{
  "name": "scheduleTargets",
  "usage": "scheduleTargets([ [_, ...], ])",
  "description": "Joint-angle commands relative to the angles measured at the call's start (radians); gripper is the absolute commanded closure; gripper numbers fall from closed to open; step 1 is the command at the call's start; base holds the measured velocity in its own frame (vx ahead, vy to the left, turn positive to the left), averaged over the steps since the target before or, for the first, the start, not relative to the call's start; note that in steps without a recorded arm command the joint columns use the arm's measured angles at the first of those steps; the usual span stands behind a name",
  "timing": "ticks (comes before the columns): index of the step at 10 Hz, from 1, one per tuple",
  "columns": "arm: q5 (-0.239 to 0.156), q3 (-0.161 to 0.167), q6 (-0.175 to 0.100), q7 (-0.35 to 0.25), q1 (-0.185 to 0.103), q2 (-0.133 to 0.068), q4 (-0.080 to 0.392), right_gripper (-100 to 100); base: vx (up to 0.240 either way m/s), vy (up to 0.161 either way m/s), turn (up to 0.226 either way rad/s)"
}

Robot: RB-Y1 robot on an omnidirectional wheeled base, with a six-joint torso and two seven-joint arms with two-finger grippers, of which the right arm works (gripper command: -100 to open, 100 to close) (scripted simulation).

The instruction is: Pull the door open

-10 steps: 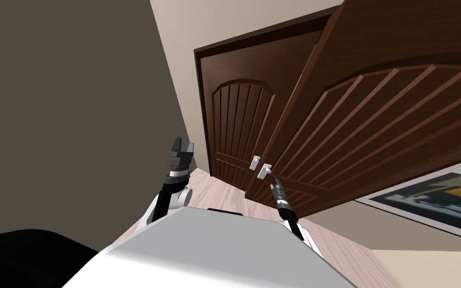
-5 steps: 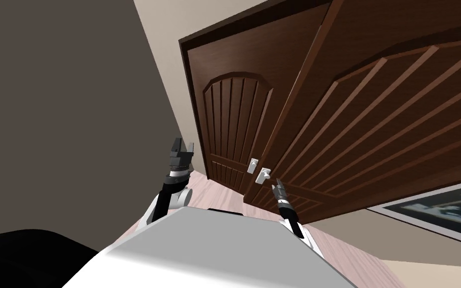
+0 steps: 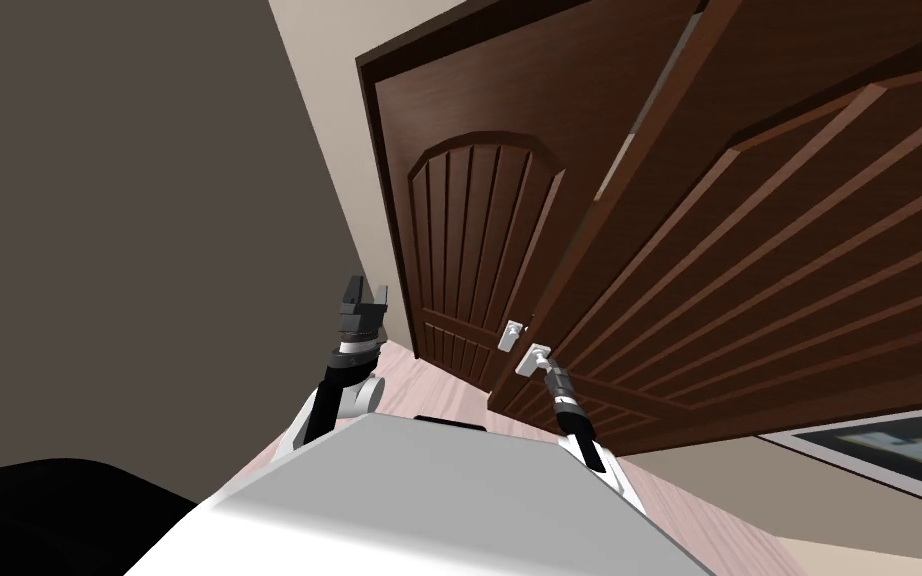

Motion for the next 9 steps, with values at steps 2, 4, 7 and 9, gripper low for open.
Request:
scheduleTargets([
  [2, 0.001, 0.002, 0.001, 0.000, 0.003, 0.002, 0.002, 100, -0.019, -0.003, -0.002],
  [4, 0.002, 0.011, -0.012, -0.013, 0.018, -0.012, 0.000, 100, -0.065, -0.012, 0.057],
  [7, 0.005, 0.037, -0.043, -0.044, 0.044, -0.042, -0.009, 100, -0.218, -0.079, 0.150],
  [9, 0.008, 0.059, -0.068, -0.067, 0.063, -0.064, -0.017, 100, -0.212, -0.073, 0.172],
])
